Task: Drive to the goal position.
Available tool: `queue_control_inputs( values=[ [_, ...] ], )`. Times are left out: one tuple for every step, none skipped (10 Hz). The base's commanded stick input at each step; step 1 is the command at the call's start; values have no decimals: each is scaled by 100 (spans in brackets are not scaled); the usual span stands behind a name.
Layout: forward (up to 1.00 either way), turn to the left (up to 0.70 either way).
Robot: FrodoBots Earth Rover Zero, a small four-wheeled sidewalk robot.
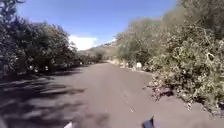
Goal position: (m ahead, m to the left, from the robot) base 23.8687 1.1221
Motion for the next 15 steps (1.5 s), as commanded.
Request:
queue_control_inputs(
  values=[
    [50,0],
    [50,0],
    [50,0],
    [50,0],
    [50,0],
    [50,0],
    [50,0],
    [50,0],
    [50,0],
    [50,0],
    [50,0],
    [50,0],
    [50,0],
    [50,0],
    [50,0]
  ],
)
